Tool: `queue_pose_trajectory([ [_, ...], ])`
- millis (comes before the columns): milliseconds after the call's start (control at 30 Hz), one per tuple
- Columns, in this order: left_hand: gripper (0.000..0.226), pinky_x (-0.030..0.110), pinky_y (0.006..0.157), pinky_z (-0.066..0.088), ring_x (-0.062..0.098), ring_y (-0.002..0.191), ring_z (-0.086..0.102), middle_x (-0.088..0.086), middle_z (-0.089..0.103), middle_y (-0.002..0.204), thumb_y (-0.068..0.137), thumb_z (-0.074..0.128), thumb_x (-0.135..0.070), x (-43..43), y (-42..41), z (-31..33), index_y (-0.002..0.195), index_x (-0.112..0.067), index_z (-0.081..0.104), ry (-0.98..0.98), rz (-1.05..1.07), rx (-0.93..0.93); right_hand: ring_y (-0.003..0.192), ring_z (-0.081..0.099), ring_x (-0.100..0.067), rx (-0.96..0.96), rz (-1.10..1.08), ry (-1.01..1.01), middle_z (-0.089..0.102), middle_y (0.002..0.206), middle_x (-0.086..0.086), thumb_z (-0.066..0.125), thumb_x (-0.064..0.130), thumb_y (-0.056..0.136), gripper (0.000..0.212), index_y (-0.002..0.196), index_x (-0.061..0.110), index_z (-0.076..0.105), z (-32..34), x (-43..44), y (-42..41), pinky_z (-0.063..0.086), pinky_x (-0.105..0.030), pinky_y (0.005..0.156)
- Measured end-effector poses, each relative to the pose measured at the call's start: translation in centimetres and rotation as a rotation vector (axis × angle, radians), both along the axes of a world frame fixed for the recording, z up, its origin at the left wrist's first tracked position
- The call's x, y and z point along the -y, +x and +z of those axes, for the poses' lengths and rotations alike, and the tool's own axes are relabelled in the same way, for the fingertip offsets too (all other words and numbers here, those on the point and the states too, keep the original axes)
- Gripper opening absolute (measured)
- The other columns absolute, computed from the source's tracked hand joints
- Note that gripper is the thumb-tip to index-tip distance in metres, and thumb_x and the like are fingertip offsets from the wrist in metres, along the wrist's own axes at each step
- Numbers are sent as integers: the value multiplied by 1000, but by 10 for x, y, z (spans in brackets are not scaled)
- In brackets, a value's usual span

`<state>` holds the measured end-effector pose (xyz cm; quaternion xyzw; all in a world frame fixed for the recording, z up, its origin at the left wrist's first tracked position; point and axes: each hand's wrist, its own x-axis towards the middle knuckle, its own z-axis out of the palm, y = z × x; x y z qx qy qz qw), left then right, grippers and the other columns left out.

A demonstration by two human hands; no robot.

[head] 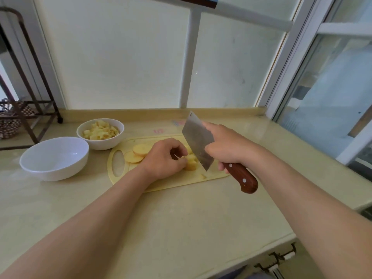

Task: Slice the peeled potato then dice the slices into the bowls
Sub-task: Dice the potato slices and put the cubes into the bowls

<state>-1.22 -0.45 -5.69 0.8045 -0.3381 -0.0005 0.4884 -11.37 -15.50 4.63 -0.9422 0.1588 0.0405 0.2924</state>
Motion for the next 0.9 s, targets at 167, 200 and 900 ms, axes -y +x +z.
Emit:
queue_pose_trajectory([
  [167,10,17,69,52,7,74,63,-7,69,80,75,75,-12,-1,-1,2,76,-21,71,20,-5,22,41,64,-11,24,13,-1,51,87,2,42,3,91,90,163,44,8,5,-7,-6,52,-27,45],
  [200,10,17,68,52,7,74,63,-8,68,79,76,75,-12,-1,-1,1,76,-21,72,16,-6,23,42,65,-11,26,18,-4,51,87,3,42,4,90,90,163,44,8,5,-9,-7,53,-27,45],
  [900,13,18,71,53,6,76,65,-8,69,79,78,75,-11,-2,-3,0,70,-21,74,-33,6,29,35,59,-13,-127,62,-124,68,70,-12,41,5,92,92,161,50,0,6,-26,-38,53,-29,47],
])
